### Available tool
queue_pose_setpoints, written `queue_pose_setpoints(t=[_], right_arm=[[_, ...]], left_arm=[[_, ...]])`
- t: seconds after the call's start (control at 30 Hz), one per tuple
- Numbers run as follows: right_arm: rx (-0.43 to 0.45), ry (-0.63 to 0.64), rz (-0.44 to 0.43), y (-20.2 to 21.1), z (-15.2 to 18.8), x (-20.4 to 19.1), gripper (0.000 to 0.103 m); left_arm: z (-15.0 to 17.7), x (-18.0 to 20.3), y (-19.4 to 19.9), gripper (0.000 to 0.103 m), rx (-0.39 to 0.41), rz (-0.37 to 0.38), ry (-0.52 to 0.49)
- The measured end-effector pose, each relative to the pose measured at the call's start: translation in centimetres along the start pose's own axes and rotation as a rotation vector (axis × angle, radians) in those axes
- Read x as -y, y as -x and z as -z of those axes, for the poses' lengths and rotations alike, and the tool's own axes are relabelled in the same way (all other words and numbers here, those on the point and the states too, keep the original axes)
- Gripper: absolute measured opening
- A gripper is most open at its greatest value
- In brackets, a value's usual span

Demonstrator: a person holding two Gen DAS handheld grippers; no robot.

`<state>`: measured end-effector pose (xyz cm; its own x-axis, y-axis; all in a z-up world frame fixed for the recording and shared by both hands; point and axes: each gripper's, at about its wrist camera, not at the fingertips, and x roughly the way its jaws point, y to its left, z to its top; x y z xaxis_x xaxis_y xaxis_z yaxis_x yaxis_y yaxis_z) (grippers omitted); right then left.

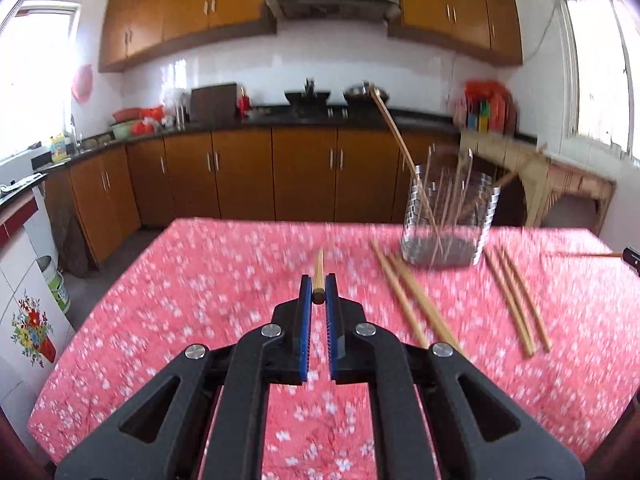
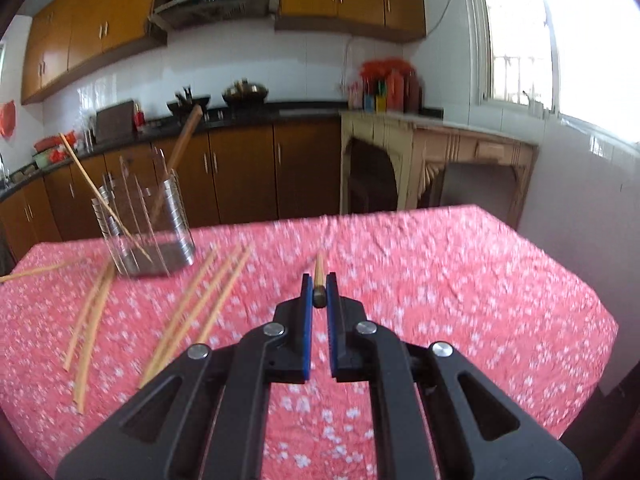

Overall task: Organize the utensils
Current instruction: 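Lift both chopsticks and carry them above the wire holder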

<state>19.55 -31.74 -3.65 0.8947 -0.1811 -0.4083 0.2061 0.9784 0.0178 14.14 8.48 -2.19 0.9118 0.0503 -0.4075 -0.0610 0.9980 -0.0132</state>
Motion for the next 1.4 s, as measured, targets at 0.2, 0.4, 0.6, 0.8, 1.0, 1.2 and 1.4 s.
queue_pose_setpoints(t=[0.2, 0.4, 0.6, 0.8, 1.0, 1.2, 1.4], right_arm=[[0.098, -0.029, -0.026, 1.3, -3.2, 0.1, 0.007], [0.168, -0.076, -0.070, 2.1, -6.2, 0.3, 0.007], [0.190, -0.108, -0.118, 2.6, -8.2, 0.5, 0.007], [0.182, -0.111, -0.155, 3.0, -8.9, 0.2, 0.007], [0.173, -0.112, -0.182, 3.1, -9.1, -0.3, 0.007], [0.183, -0.101, -0.209, 3.9, -9.2, -0.7, 0.007], [0.193, -0.105, -0.254, 4.6, -9.8, -1.4, 0.007]], left_arm=[[-2.4, -0.5, 0.6, 0.007, 0.077, -0.013, 0.033], [-5.0, -0.8, 1.7, 0.007, 0.159, -0.023, 0.053], [-7.0, -1.2, 2.4, 0.007, 0.217, -0.017, 0.081], [-7.7, -0.6, 3.5, 0.007, 0.257, -0.006, 0.064], [-7.9, -0.4, 3.7, 0.006, 0.269, -0.005, 0.061], [-8.4, -0.1, 4.0, 0.006, 0.277, -0.003, 0.053], [-9.0, 0.4, 4.4, 0.006, 0.290, 0.012, 0.048]])
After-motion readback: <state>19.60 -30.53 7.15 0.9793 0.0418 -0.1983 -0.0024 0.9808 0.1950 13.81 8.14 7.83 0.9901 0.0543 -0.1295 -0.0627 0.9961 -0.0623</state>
